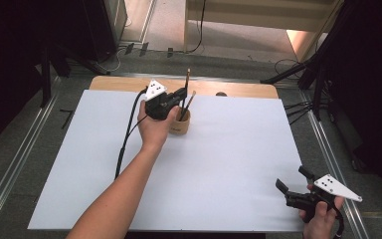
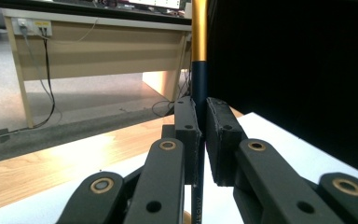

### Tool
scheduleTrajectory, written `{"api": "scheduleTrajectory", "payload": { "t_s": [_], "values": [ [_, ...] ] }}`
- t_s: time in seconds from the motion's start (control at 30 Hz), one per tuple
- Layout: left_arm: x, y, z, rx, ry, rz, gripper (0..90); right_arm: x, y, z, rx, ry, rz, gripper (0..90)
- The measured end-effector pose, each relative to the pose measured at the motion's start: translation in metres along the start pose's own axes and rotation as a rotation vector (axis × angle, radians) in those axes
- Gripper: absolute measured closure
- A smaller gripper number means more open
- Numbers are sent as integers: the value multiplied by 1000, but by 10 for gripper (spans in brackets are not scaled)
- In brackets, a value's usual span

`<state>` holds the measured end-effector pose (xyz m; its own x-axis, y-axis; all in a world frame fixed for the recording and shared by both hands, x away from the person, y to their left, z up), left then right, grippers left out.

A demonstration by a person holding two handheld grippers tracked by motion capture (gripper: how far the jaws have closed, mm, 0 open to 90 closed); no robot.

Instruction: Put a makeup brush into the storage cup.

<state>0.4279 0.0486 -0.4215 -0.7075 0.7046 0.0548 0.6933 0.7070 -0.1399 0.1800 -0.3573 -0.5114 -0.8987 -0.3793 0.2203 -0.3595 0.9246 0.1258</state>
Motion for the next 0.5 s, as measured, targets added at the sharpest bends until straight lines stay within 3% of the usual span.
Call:
{"api": "scheduleTrajectory", "payload": {
  "t_s": [0.5],
  "values": [
    [-3, -3, 8, -1, 17, -11, 845, 5, 1, 0, -10, -5, 8, 0]
  ]
}}
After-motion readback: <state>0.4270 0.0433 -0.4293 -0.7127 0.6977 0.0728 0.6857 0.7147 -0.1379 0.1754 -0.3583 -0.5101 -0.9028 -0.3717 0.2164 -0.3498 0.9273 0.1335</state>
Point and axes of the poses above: each handheld gripper's, and its own axes: x roughly backward along the jaws, z roughly out of its underside, y roughly to its left, the point moved 2 cm from there along -x, roughly forward along the jaws, and after that the axes turned 9 degrees about -y, right-handed, at the moved point
